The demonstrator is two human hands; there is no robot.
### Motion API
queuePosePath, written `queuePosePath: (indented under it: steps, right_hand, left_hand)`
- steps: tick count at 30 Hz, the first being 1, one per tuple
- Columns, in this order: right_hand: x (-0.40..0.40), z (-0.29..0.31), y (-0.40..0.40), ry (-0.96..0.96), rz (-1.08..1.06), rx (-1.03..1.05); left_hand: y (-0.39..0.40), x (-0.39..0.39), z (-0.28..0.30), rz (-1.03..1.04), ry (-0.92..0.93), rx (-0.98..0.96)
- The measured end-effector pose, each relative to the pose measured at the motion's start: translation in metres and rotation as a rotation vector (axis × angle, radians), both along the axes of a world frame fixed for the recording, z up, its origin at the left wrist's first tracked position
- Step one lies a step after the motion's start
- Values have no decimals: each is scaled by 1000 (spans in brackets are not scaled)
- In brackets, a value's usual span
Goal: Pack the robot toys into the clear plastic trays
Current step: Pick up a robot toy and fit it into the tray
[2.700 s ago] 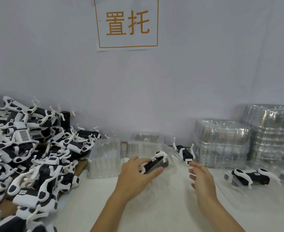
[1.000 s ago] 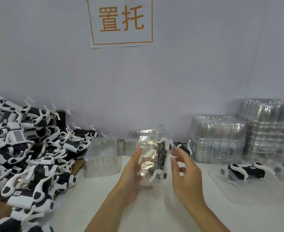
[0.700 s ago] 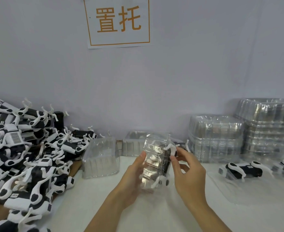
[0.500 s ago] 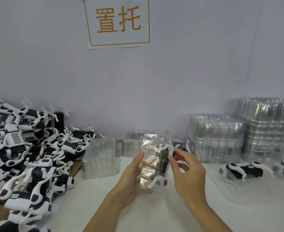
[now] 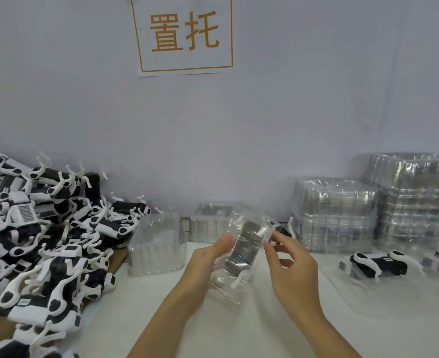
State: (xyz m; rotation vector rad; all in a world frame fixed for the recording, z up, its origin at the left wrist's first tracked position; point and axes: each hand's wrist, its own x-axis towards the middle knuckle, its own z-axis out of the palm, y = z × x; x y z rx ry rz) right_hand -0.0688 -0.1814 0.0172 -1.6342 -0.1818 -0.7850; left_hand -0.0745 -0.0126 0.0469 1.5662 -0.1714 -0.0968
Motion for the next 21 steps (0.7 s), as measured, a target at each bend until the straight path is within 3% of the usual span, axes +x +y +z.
queuePosePath:
  steps: [4, 7, 10, 14, 18, 21]
  right_hand:
    - [6, -5, -2, 179, 19, 132]
    - [10, 1, -8, 317, 89, 413]
    - [8, 4, -13, 425, 207, 635]
    - [7, 2, -14, 532, 291, 564]
    - [4, 1, -8, 502, 288, 403]
    - [2, 1, -9, 466, 301, 401]
  left_hand:
    - [3, 5, 0, 114, -169, 167]
    - [5, 7, -6, 205, -265, 282]
    - [7, 7, -11, 274, -330, 579]
    - [6, 9, -14, 325, -496, 999]
    - [5, 9, -13, 331, -620, 1129]
    - [4, 9, -11, 326, -687, 1158]
